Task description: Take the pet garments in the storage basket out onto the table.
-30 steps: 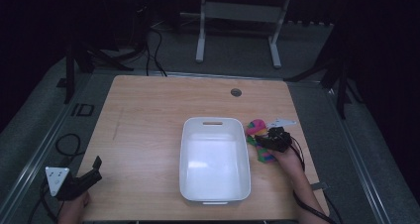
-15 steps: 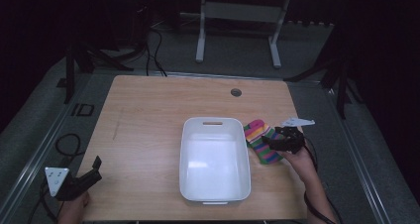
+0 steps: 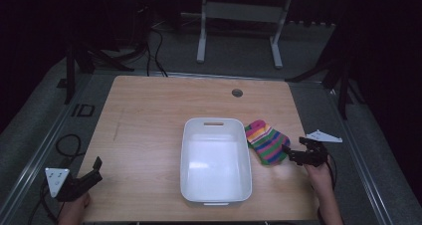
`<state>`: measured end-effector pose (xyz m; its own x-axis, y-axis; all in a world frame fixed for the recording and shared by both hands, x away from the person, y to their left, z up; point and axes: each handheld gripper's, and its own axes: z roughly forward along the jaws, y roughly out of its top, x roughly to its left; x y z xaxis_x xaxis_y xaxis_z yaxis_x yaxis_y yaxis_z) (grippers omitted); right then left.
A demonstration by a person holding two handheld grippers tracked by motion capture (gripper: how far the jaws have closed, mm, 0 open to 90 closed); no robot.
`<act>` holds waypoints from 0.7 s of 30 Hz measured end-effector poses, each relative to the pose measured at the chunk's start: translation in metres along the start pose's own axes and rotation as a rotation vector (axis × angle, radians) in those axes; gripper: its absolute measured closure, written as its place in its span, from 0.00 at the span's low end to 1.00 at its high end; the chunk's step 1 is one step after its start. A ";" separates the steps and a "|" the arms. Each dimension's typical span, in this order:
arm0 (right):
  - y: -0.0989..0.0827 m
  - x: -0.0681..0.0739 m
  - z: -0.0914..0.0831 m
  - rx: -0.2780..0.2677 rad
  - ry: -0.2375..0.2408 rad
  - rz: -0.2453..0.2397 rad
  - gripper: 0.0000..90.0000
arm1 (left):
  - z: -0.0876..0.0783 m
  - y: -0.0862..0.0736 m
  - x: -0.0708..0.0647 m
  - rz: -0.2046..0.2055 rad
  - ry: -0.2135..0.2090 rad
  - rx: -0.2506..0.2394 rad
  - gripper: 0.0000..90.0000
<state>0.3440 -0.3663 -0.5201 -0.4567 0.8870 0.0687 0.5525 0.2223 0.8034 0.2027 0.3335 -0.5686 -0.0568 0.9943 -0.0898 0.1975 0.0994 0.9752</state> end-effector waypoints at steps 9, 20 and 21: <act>-0.032 -0.005 -0.011 0.007 -0.078 0.017 0.15 | 0.000 0.000 0.000 0.001 0.001 0.000 0.01; -0.069 0.000 -0.035 -0.053 -0.152 0.044 0.15 | 0.000 0.000 -0.001 0.002 0.001 0.001 0.01; -0.069 0.000 -0.035 -0.053 -0.152 0.044 0.15 | 0.000 0.000 -0.001 0.002 0.001 0.001 0.01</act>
<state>0.2813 -0.3961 -0.5547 -0.3201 0.9472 0.0176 0.5305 0.1638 0.8317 0.2029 0.3329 -0.5687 -0.0572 0.9945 -0.0877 0.1986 0.0974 0.9752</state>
